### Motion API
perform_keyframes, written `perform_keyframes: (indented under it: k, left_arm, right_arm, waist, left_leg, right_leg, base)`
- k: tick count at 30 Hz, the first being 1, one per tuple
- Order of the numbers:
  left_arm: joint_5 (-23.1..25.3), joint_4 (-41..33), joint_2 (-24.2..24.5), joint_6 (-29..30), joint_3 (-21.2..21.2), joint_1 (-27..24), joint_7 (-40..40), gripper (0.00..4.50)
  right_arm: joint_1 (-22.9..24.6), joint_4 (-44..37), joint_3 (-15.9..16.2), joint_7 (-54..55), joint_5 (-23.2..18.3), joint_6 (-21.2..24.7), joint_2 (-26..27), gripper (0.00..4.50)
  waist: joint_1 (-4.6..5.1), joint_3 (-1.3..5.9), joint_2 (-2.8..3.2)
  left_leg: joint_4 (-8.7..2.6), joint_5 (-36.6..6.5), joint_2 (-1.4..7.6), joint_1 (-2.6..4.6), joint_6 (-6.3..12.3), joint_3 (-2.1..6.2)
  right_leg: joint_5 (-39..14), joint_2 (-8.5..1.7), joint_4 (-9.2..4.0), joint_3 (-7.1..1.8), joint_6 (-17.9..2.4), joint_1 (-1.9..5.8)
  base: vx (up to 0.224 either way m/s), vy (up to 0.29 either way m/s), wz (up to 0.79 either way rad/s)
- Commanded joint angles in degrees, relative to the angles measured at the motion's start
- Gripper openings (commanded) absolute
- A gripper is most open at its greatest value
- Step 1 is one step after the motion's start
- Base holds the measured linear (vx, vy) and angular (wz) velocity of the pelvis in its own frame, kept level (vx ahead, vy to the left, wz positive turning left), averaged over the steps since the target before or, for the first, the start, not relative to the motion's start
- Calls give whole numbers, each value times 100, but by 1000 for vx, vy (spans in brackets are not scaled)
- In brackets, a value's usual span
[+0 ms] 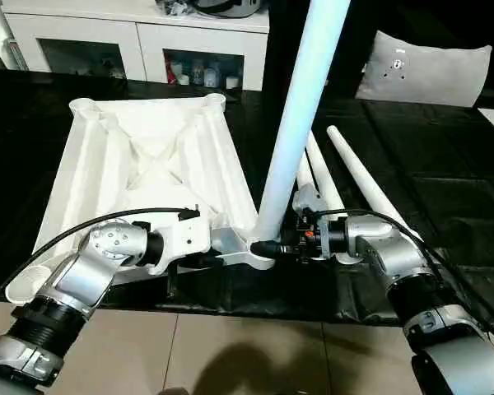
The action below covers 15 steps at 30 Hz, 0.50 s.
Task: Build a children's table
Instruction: Rotate leg to tighten
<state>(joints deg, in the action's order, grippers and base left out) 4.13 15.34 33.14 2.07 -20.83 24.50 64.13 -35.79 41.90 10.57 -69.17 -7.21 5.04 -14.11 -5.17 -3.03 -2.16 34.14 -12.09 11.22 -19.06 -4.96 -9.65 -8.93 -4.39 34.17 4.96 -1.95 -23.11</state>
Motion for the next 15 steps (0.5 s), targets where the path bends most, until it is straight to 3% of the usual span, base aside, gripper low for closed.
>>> perform_keyframes:
  k: [1, 2, 5, 7, 10, 12, 13, 15]
  left_arm:
    - [192, 140, -23, 65, -295, -105, 103, 0]
    - [114, 41, -47, 188, -235, -175, 73, 0]
    - [34, -78, -90, 383, -158, -243, 6, 0]
    - [-59, -246, -154, 668, -58, -332, -112, 0]
    - [-261, -695, -663, 1706, 268, -465, -856, 0]
    - [-219, -769, -1094, 2138, 449, -426, -1478, 0]
    - [-219, -769, -1094, 2138, 449, -426, -1478, 0]
    - [-169, -780, -1192, 2229, 477, -406, -1633, 0]
  right_arm:
    - [121, 21, 66, -8, -24, 129, 58, 273]
    - [120, 84, 55, 284, 42, 215, 167, 272]
    - [77, 180, -3, 683, 107, 273, 306, 270]
    - [-13, 334, -114, 1228, 150, 360, 515, 269]
    - [-369, 886, -500, 2468, 17, 567, 1126, 269]
    - [-602, 1226, -684, 3123, -55, 703, 1449, 269]
    - [-602, 1226, -684, 3123, -55, 703, 1449, 269]
    - [-651, 1297, -707, 3269, -51, 711, 1513, 269]
  waist:
    - [34, 342, 126]
    - [31, 342, 165]
    - [73, 319, 139]
    - [110, 294, 200]
    - [328, 253, 148]
    - [377, 249, 186]
    - [432, 253, 199]
    - [462, 287, 220]
  left_leg:
    - [-479, -1329, 225, -20, 0, 41]
    - [-482, -1359, 224, -12, -21, 48]
    - [-495, -1564, 219, -12, -68, 56]
    - [-505, -1790, 199, 7, -116, 74]
    - [-483, -2166, 146, -4, -164, 135]
    - [-452, -2221, 125, 29, -140, 149]
    - [-422, -2326, 111, 54, -104, 167]
    - [-438, -2334, 128, 54, -52, 182]
  right_leg:
    - [-1773, -395, -364, -312, -1097, 281]
    - [-1817, -394, -365, -310, -1086, 277]
    - [-2159, -399, -399, -308, -997, 262]
    - [-2564, -404, -462, -296, -888, 240]
    - [-3695, -412, -593, -193, -492, 220]
    - [-3990, -421, -660, -150, -360, 191]
    - [-4177, -417, -751, -62, -215, 175]
    - [-3882, -424, -738, -66, -283, 197]
  base:
    - [0, 0, 0]
    - [0, 0, 0]
    - [0, 0, 0]
    - [0, 0, 0]
    - [0, 0, 0]
    - [-53, 4, -10]
    - [-52, 5, -8]
    - [0, 0, 0]
